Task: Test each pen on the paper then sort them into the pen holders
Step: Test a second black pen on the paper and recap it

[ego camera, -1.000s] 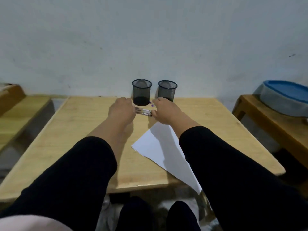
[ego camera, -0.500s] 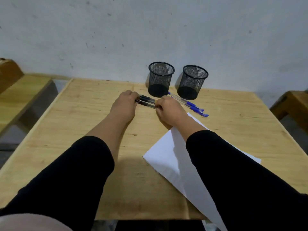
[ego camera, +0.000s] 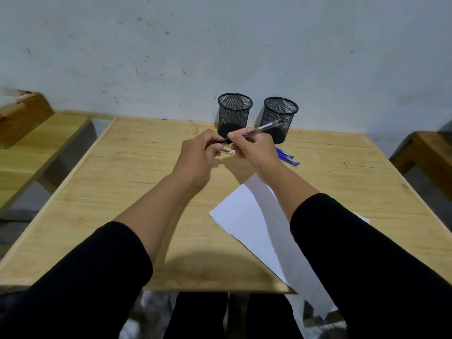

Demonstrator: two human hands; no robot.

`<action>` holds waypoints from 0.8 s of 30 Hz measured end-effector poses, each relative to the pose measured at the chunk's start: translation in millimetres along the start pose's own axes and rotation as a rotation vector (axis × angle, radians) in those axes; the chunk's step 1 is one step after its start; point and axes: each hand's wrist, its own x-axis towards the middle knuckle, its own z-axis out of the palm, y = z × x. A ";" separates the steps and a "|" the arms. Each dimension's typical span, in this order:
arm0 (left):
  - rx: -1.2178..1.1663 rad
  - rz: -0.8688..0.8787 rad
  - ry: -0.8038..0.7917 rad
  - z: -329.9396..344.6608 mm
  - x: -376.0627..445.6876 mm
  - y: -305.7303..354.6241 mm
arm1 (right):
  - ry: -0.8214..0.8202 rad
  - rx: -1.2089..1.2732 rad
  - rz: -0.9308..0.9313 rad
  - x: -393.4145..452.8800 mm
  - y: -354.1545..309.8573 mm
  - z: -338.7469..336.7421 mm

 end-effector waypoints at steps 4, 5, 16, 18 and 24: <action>0.019 0.029 -0.046 -7.7 -9.5 10.8 | -0.017 0.014 -0.088 -26.0 -4.4 -6.7; 0.039 0.043 -0.061 -7.9 -10.9 14.9 | -0.015 0.023 -0.100 -31.6 -5.5 -7.6; 0.193 -0.114 -0.014 -18.5 -39.5 -6.7 | 0.133 0.165 -0.008 -45.1 -13.1 -82.8; 0.198 -0.111 -0.088 0.8 -37.8 -0.7 | 0.119 0.164 0.031 -47.9 -3.5 -71.1; 0.308 -0.147 -0.129 21.9 -32.1 -13.9 | 0.137 0.141 0.092 -55.3 12.1 -67.1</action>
